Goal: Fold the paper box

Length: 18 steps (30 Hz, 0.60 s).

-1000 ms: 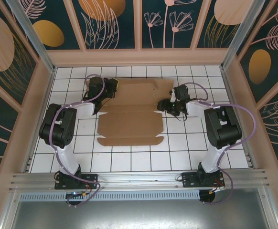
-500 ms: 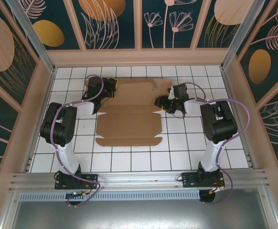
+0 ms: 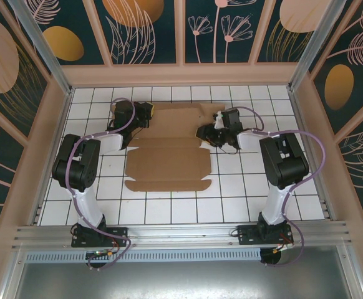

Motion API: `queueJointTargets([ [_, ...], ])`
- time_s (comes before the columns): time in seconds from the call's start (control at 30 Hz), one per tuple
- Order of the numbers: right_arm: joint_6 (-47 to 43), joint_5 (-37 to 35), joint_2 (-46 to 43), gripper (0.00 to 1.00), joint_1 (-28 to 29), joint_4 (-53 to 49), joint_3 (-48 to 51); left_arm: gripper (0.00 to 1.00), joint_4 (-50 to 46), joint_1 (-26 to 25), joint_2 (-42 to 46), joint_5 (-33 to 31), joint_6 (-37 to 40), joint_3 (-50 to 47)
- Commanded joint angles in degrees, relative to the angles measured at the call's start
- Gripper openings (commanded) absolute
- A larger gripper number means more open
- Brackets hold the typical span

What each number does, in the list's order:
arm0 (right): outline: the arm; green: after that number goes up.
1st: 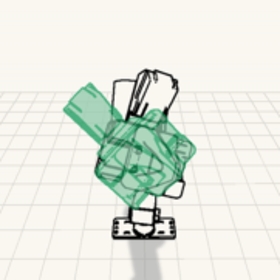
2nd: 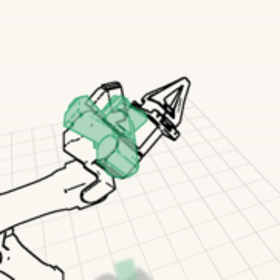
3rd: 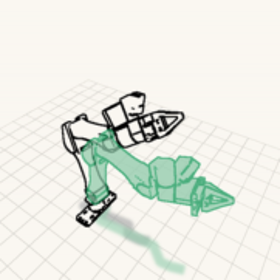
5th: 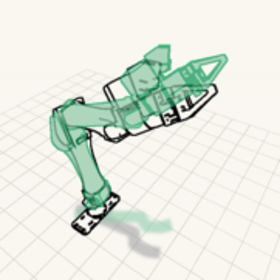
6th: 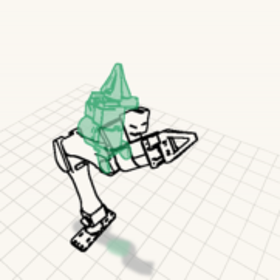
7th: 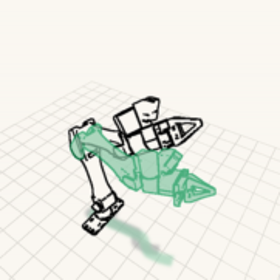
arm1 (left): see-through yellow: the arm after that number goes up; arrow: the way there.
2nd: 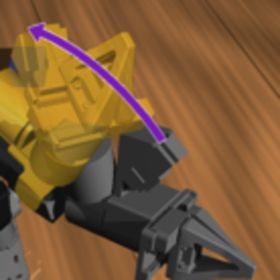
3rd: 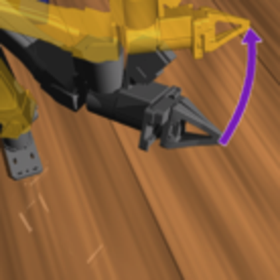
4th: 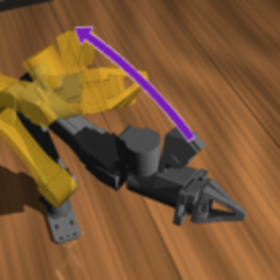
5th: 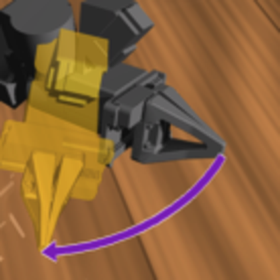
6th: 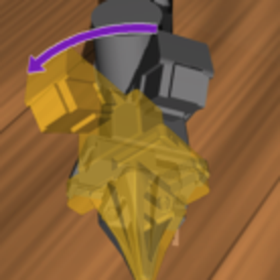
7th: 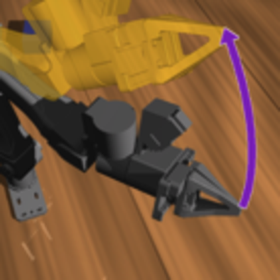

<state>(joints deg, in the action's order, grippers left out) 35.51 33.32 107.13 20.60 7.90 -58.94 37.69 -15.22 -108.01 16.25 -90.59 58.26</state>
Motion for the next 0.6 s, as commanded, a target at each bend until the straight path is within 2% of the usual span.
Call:
queueJointTargets([
  [0.0, -0.52, -1.15, 2.08, 0.45, 2.59, -1.69, -3.44, 0.00, -1.25, -0.37, 0.98, 0.53, -1.18, -1.58],
  [0.27, -3.09, -9.22, 5.07, 0.43, 5.62, -6.54, -7.49, 0.00, -1.12, -0.40, 1.89, 0.56, -0.90, -2.18],
  [0.5, -13.26, -12.59, -9.27, 0.45, 3.92, -6.72, -3.11, 0.00, -1.83, -0.38, 3.95, 0.45, 4.52, -2.05],
  [0.57, -16.10, -12.14, -13.32, 0.41, 2.85, -6.47, -1.58, 0.00, -2.81, -0.42, 4.80, 0.36, 6.54, -1.72],
])
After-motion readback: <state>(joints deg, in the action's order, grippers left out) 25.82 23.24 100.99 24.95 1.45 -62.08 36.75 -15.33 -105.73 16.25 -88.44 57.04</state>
